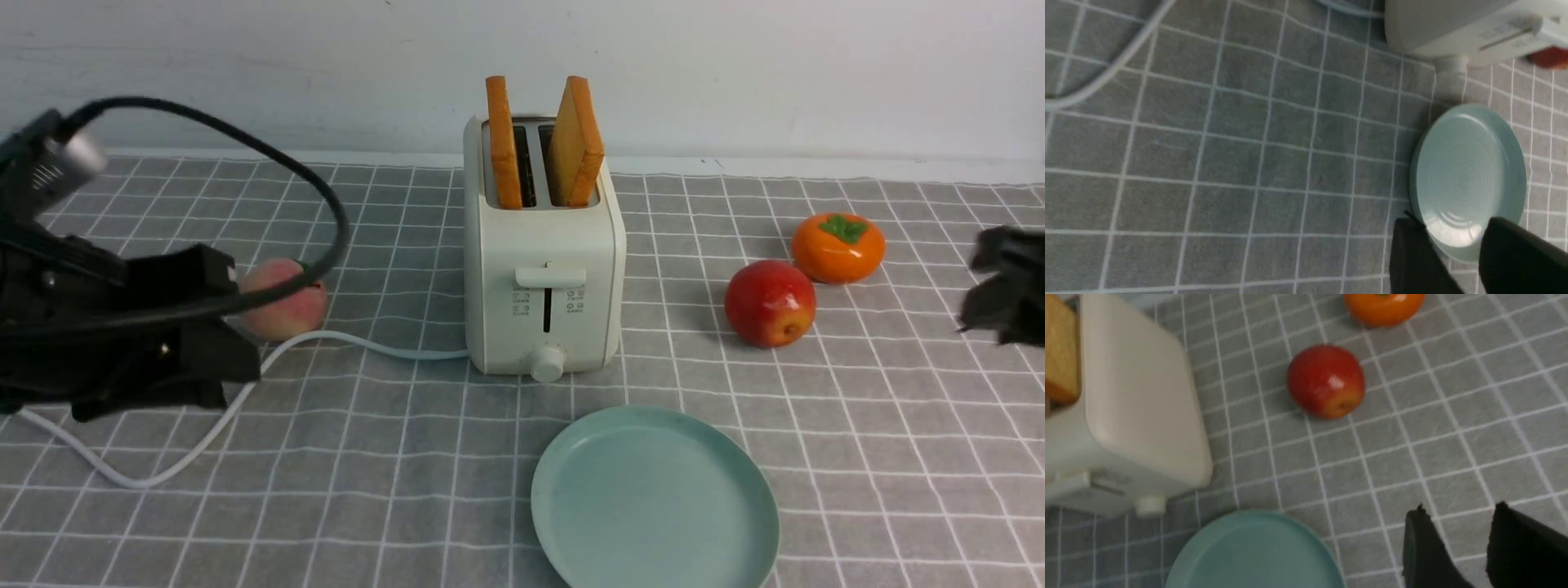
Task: Take toasted bread from bread machine on grey coffee table place on plate.
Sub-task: 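Grasp the toast slice in the toaster and pull it up out of the slot with the right gripper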
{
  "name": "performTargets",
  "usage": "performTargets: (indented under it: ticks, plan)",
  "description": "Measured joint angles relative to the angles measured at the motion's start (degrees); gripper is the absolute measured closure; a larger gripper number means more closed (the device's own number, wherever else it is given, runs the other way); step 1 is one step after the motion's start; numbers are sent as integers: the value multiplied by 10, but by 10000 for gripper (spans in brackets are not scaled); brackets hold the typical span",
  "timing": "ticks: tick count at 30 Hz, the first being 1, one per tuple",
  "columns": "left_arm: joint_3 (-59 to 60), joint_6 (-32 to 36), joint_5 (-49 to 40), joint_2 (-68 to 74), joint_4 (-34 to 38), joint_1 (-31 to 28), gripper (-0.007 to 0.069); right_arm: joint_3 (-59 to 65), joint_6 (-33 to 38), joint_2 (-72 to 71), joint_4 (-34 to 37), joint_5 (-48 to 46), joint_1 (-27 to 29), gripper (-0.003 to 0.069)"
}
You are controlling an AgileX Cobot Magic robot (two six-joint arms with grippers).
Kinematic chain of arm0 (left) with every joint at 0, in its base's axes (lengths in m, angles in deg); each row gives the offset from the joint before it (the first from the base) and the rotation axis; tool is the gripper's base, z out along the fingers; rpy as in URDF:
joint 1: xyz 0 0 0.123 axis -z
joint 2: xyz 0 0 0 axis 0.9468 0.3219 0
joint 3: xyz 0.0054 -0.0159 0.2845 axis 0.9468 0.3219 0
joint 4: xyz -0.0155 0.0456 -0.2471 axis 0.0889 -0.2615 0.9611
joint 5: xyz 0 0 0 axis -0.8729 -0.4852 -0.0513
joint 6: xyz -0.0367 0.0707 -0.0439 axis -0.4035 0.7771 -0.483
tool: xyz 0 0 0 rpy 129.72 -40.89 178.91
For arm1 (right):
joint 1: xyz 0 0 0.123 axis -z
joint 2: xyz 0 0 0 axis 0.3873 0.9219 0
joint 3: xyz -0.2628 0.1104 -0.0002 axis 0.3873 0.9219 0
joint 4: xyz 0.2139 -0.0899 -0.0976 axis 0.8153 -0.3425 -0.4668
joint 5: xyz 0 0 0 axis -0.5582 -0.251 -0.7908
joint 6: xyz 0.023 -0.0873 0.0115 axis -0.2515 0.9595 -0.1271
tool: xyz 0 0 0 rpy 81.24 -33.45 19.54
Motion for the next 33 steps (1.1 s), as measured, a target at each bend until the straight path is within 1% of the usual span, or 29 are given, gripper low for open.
performTargets:
  ticks: [1, 3, 5, 6, 7, 9, 10, 11, 14, 15, 17, 21, 26, 33]
  plan:
    - [2, 42, -19, 10, 29, 0, 387, -40, 67, 47, 57, -31, -19, 419]
    - [2, 84, -32, 16, 72, 0, 387, -99, 138, 112, 111, -59, -38, 419]
    - [2, 119, -38, 17, 118, 0, 387, -180, 186, 171, 150, -78, -60, 419]
    - [2, 128, -39, 17, 137, 0, 387, -206, 195, 188, 157, -83, -68, 419]
    - [2, 145, -41, 17, 163, 0, 387, -269, 208, 226, 162, -93, -81, 419]
    - [2, 160, -45, 17, 180, 0, 387, -322, 211, 257, 158, -101, -93, 419]
    - [2, 181, -54, 17, 204, 0, 387, -398, 211, 302, 142, -112, -109, 419]
    - [2, 182, -55, 17, 206, 0, 387, -406, 211, 307, 139, -113, -111, 419]
    - [2, 197, -71, 17, 217, 0, 387, -527, 201, 384, 102, -129, -126, 419]
    - [2, 197, -71, 17, 217, 0, 387, -527, 200, 388, 101, -129, -127, 419]
    - [2, 199, -75, 17, 217, 0, 387, -589, 185, 437, 93, -130, -128, 416]
    - [2, 199, -75, 17, 218, 0, 387, -628, 165, 479, 93, -106, -128, 395]
    - [2, 200, -76, 17, 218, 0, 387, -632, 163, 498, 93, -82, -128, 363]
    - [2, 200, -79, 17, 218, 0, 387, -633, 163, 507, 124, -65, -128, 334]
